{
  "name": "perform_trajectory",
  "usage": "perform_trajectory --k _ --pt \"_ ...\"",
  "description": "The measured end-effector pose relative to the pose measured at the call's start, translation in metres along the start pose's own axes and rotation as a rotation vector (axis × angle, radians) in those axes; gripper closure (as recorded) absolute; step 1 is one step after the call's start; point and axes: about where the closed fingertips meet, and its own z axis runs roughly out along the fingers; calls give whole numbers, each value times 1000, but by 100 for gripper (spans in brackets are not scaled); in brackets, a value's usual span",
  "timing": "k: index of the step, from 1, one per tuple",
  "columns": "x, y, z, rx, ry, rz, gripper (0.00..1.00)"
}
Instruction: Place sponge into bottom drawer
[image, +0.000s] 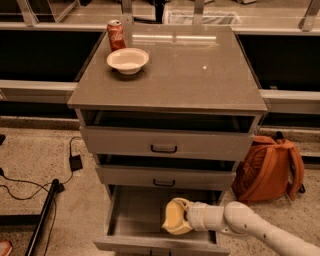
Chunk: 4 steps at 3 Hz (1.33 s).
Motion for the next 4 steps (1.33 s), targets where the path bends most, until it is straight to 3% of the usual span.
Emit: perform_trajectory --k 1,3,4 --pt "69 -27 20 97 3 30 100" --pt "145 -50 69 86 55 77 100" --pt "160 -56 90 92 54 90 100"
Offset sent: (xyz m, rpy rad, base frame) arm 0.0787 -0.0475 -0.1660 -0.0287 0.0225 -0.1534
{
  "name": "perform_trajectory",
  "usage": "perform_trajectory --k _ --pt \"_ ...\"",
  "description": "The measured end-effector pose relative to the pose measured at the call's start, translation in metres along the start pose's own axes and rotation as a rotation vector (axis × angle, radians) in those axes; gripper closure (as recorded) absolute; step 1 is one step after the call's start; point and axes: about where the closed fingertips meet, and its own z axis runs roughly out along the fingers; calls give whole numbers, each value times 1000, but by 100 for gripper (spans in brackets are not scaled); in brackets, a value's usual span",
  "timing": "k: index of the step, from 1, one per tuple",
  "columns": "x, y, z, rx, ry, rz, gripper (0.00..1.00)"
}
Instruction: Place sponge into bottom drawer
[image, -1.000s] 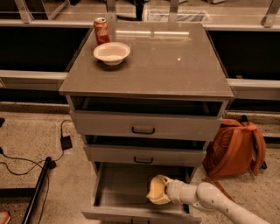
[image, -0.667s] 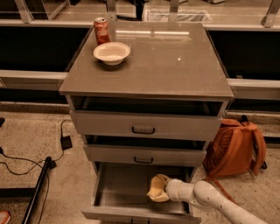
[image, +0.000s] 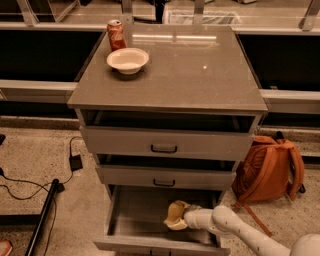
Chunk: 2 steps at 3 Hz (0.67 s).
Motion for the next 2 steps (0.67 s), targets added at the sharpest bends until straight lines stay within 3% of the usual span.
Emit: perform_trajectory --k 1,2 --pt "10 -4 19 0 3 7 98" --pt "10 -4 19 0 3 7 76"
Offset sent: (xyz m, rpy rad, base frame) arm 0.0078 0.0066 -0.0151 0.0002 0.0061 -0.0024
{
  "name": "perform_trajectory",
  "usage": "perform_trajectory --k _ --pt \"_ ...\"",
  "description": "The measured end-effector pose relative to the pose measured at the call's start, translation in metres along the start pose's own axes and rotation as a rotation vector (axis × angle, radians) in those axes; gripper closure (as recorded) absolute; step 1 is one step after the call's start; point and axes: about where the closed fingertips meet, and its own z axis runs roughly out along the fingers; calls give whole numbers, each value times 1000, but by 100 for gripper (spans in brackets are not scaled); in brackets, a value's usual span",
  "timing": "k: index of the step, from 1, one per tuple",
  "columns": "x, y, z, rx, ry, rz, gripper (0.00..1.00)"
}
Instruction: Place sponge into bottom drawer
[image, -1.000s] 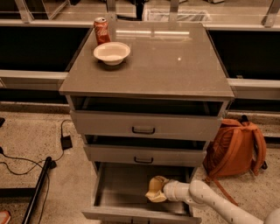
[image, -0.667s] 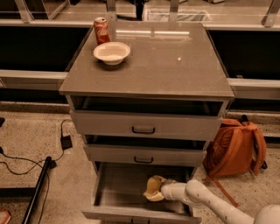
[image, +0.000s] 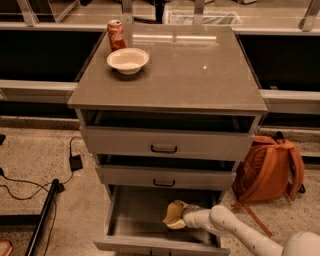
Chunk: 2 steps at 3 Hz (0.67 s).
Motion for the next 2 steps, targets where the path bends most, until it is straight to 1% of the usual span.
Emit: perform_trajectory --k 2 --pt "0 0 0 0 0 0 30"
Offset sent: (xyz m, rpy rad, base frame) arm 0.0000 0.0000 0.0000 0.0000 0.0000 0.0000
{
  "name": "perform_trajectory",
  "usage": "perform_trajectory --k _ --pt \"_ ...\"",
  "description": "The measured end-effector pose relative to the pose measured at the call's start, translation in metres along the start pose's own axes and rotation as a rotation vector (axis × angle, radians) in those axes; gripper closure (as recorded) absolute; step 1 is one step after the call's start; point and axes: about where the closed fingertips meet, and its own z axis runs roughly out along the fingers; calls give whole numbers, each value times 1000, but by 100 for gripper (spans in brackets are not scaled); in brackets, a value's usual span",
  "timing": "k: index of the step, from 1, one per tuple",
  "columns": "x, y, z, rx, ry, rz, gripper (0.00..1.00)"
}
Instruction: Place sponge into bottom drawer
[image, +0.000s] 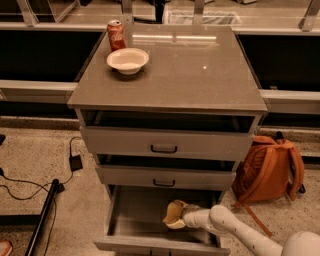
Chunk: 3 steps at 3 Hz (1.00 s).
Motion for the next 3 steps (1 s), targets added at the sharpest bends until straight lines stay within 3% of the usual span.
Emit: perform_trajectory --k 1,2,3 --pt "0 0 0 0 0 0 6" --pt "0 0 0 0 0 0 0" --pt "0 0 0 0 0 0 0"
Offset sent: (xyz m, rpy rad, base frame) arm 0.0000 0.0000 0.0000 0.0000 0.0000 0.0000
